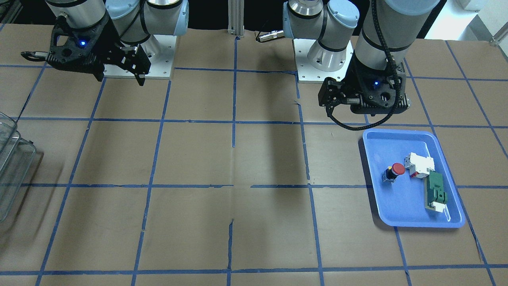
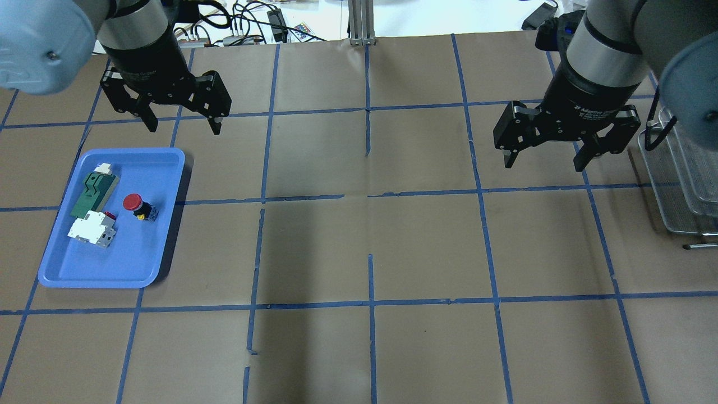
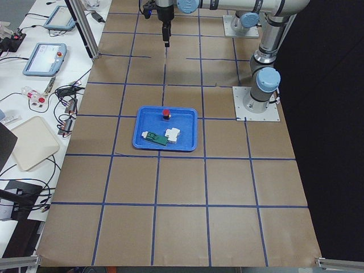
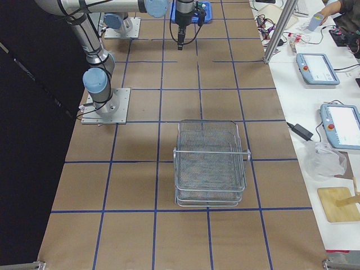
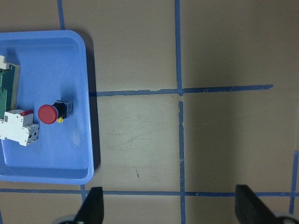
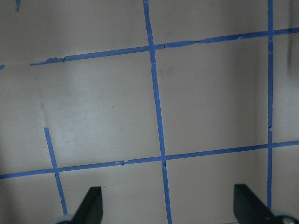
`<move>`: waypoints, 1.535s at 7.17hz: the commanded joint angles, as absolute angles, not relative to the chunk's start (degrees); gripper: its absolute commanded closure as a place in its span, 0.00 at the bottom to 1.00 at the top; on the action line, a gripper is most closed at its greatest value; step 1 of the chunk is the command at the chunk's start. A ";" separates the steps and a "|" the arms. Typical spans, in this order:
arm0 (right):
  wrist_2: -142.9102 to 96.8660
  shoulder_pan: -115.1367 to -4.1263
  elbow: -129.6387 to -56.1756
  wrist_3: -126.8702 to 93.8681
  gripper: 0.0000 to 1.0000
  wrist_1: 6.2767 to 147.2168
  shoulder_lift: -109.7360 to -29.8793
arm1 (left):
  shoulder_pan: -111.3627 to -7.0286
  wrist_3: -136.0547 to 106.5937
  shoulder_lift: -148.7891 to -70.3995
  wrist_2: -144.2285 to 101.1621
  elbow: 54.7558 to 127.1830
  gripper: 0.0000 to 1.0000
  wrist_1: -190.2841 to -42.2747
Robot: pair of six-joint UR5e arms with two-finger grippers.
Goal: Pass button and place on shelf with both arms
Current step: 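Move the left gripper down over the red button in the blue tray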
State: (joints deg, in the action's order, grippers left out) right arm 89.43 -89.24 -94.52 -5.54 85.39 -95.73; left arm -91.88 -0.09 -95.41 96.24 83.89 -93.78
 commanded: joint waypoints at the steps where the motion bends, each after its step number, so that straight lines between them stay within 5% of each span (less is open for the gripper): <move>1: 89.38 -89.03 -94.48 -5.28 0.00 85.08 -95.97 | -91.85 0.09 -95.36 96.24 84.02 0.00 -93.78; 11: 88.95 -89.12 -94.57 -1.84 0.00 85.26 -96.07 | -68.04 22.14 -97.55 95.89 95.68 0.00 -81.17</move>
State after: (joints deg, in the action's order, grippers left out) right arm 89.31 -89.07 -94.49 -1.51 85.59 -96.07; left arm -70.83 20.14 -96.22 95.99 92.83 -84.84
